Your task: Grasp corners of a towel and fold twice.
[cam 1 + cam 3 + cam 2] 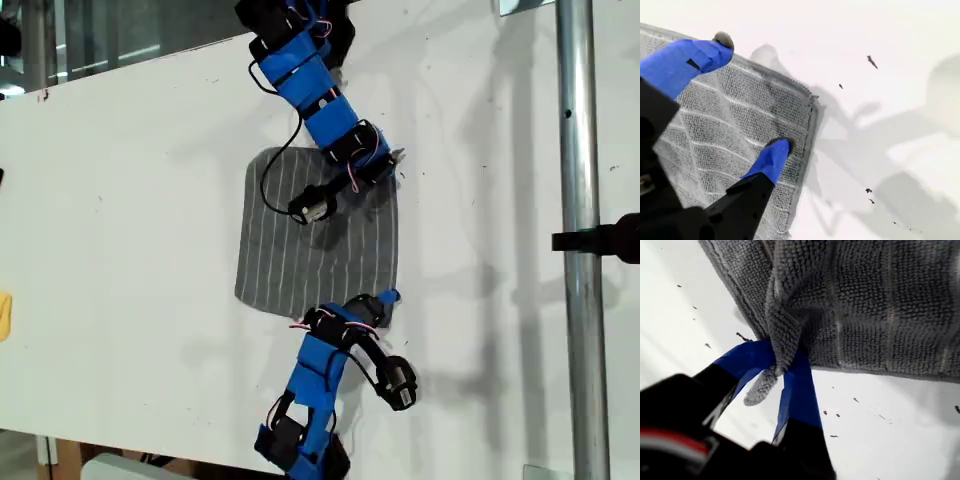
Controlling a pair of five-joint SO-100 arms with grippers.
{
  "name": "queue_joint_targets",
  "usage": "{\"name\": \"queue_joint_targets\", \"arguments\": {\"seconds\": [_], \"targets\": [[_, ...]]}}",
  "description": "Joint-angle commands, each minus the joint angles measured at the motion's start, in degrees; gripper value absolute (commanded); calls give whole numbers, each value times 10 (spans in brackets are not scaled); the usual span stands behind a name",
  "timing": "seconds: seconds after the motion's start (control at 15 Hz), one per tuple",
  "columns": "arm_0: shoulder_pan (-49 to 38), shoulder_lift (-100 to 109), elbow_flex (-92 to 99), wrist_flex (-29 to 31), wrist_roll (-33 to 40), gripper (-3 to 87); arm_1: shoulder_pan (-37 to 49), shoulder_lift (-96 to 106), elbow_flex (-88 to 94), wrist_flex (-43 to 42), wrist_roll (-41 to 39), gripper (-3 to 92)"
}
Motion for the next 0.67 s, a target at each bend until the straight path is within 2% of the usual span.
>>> {"name": "queue_joint_targets", "arguments": {"seconds": [0.0, 0.2, 0.4, 0.47, 0.6], "targets": [[-28, 6, -14, -2, -1, 308, -3, 22, -36, 0, 3, -2], [-40, -25, 13, -52, -12, 294, -5, 23, -48, 18, 2, -2], [-22, -31, 63, -106, -57, 271, -10, 30, -49, 25, 5, -2], [-15, -25, 88, -127, -77, 220, -11, 31, -49, 26, 8, -2], [0, -7, 134, -167, -103, -29, -11, 32, -49, 26, 9, -2]]}}
